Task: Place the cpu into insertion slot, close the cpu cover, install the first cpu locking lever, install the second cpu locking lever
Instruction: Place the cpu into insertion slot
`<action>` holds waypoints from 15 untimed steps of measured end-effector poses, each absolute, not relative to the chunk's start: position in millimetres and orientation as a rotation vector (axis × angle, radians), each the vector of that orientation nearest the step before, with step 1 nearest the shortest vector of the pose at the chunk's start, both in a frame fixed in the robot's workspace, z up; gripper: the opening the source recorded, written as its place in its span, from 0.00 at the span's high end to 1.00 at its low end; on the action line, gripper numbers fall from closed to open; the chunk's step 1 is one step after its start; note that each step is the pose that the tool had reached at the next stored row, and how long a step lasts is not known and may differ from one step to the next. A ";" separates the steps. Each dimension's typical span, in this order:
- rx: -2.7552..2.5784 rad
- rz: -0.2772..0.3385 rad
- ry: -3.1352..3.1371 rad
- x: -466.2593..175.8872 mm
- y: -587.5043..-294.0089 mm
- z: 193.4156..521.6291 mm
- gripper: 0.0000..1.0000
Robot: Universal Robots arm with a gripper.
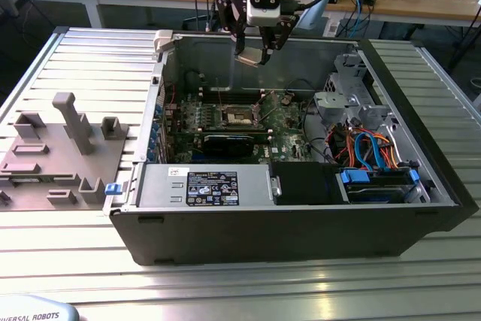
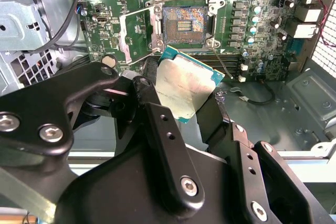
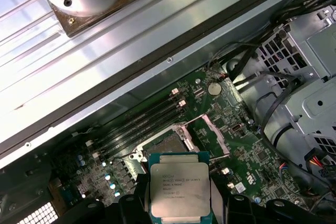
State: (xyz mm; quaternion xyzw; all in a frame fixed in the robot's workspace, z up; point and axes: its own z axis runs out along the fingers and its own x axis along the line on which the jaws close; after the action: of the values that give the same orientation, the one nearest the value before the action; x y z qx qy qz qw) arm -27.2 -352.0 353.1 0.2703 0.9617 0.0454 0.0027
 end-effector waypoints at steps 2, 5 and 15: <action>0.849 0.142 3.016 -27.2 -352.0 353.1 0.45; 0.850 0.142 3.015 -27.2 -352.0 353.0 0.45; 0.871 0.142 3.008 -27.2 -352.0 352.2 0.45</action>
State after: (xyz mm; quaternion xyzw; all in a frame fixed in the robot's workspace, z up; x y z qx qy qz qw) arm -27.2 -352.0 352.2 0.2779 0.9595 0.0453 0.0031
